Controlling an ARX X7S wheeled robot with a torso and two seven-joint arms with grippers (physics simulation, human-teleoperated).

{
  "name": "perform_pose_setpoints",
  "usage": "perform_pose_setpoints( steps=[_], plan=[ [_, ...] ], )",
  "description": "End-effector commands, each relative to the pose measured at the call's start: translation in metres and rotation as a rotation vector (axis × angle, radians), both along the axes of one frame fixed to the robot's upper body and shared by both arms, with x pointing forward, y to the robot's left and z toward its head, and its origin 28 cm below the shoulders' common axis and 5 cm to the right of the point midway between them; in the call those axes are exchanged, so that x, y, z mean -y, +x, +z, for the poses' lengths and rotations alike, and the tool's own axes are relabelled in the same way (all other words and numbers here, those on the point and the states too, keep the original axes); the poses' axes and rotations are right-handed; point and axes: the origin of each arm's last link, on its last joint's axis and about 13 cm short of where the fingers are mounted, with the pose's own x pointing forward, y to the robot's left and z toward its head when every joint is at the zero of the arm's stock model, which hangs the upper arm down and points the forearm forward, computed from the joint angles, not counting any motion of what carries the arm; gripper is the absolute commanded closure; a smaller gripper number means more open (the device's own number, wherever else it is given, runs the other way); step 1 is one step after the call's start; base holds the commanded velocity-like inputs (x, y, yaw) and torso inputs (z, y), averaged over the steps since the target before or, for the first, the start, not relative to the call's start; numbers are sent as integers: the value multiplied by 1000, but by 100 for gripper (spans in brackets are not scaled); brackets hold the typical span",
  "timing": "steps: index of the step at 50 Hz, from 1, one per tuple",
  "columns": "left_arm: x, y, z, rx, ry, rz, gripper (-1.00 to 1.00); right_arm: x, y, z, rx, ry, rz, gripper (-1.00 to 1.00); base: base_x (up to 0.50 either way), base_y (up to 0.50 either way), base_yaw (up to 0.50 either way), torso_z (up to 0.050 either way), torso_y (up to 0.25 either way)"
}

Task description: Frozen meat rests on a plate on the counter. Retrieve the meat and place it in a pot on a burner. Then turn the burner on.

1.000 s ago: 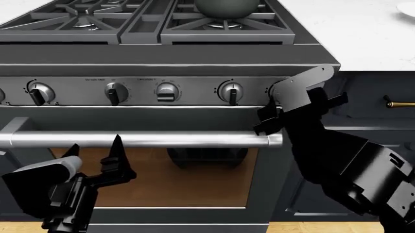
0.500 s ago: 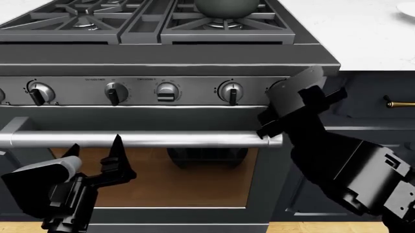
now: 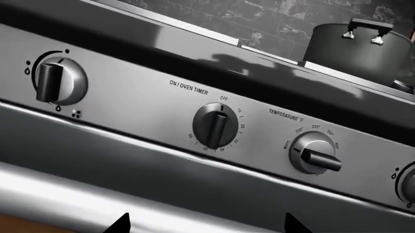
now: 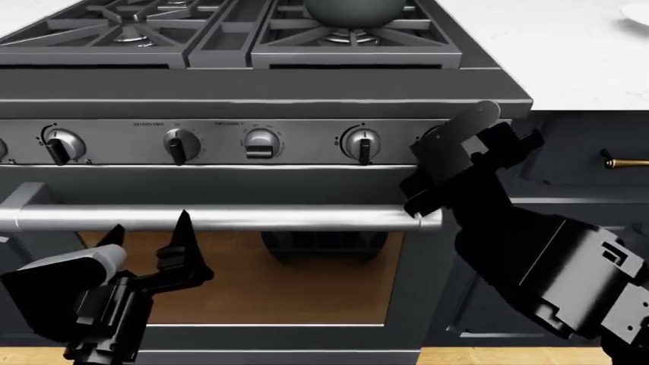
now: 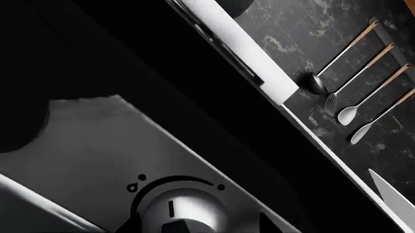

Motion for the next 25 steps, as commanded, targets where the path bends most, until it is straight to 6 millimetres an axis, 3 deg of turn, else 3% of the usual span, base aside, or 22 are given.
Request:
perform_pose_setpoints(
  steps=[1, 14, 25],
  plan=[
    [0, -1, 2, 5, -4, -3, -100, 0, -2, 13, 69, -7, -25, -100, 0, 0, 0, 0, 0],
    [1, -2, 3, 6, -12, -8, -100, -3, -11, 11, 26, 22, -1, -100, 0, 0, 0, 0, 0],
    [2, -4, 5, 16, -10, -15, -100, -6, -39, 24, 39, 52, 24, -100, 0, 0, 0, 0, 1]
  ],
)
